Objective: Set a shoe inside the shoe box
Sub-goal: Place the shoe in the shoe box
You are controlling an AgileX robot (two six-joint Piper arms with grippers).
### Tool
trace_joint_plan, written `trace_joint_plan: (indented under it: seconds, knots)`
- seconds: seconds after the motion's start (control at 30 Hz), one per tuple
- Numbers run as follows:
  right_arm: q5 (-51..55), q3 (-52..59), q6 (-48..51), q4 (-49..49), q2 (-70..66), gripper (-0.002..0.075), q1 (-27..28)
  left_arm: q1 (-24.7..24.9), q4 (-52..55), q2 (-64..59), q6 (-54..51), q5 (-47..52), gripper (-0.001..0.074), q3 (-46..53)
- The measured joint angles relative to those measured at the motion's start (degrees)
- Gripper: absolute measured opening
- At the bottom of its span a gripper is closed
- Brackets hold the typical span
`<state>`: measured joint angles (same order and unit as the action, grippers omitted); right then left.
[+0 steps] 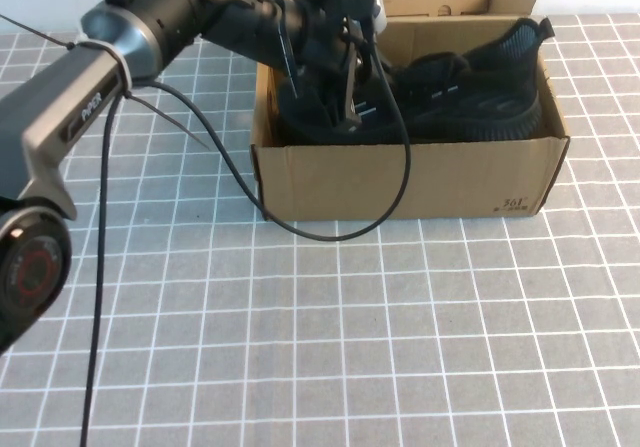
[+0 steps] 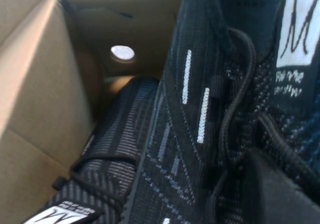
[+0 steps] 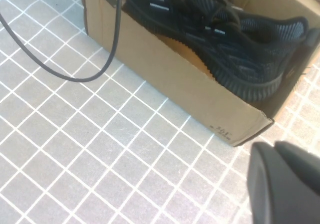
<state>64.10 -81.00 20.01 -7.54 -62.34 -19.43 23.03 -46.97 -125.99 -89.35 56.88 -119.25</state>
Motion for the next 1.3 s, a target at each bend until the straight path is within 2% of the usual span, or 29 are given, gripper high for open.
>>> trace_joint_plan:
  seconds: [1.3]
  knots:
    - [-1.4, 0.1, 0.0, -1.2, -0.1, -0.0016, 0.0, 0.3, -0.7, -5.2, 0.4, -0.5, 0.0029, 0.0]
